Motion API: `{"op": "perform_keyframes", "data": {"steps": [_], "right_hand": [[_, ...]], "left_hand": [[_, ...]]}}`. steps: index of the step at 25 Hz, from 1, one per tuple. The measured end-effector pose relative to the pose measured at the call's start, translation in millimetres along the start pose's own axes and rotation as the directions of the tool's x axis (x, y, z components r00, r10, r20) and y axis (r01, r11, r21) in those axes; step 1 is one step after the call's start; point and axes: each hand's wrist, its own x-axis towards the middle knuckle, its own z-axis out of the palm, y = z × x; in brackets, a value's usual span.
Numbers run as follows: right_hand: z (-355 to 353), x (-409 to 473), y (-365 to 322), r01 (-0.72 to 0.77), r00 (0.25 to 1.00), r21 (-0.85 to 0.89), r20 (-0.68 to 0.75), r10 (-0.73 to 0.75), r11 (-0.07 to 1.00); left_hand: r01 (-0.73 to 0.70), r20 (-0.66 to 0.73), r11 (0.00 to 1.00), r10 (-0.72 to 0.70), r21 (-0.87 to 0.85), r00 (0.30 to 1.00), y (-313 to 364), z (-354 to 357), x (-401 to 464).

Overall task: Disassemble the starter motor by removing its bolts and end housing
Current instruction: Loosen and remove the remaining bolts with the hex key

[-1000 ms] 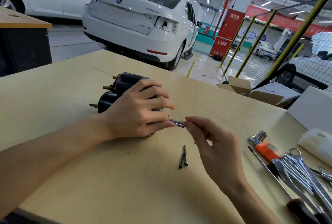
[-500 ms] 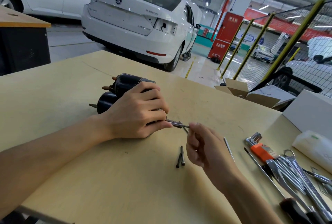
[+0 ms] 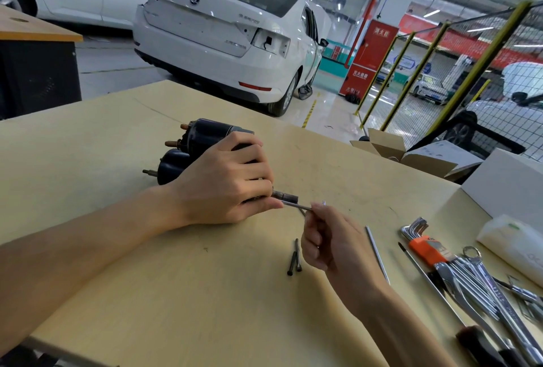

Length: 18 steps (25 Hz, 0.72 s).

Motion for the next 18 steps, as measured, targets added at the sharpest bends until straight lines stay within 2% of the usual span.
{"op": "perform_keyframes", "data": {"steps": [3,6,8,10,14,18], "right_hand": [[-0.5,1.3,1.6,-0.079,0.996,0.105,0.05,0.074,0.991],[-2.0,3.7,0.8,-0.119,0.988,0.141,0.116,0.103,0.983],[-3.1,4.3,-0.1,-0.126,0.984,0.152,0.142,0.105,0.98],[-1.8,4.5,-0.2,-0.109,0.988,0.13,0.125,0.093,0.986],[4.3,2.8,2.2,-0.002,0.997,0.072,0.074,-0.003,0.997],[5.6,1.3,4.6,0.044,0.997,0.042,0.067,-0.047,0.998]], "left_hand": [[0.028,0.027,0.999,-0.027,-0.026,0.999,-3.9,-2.7,4.0],[0.161,0.011,0.987,-0.161,0.011,0.987,-12.1,-9.6,7.3],[0.137,0.085,0.989,-0.141,0.048,0.986,-12.5,-11.9,7.3],[0.091,0.137,0.995,-0.094,0.031,0.986,-8.8,-11.8,7.5],[0.096,0.119,0.995,-0.092,-0.028,0.989,-7.2,-13.4,7.7],[0.096,0.11,0.994,-0.09,-0.046,0.99,-6.9,-14.0,6.9]]}}
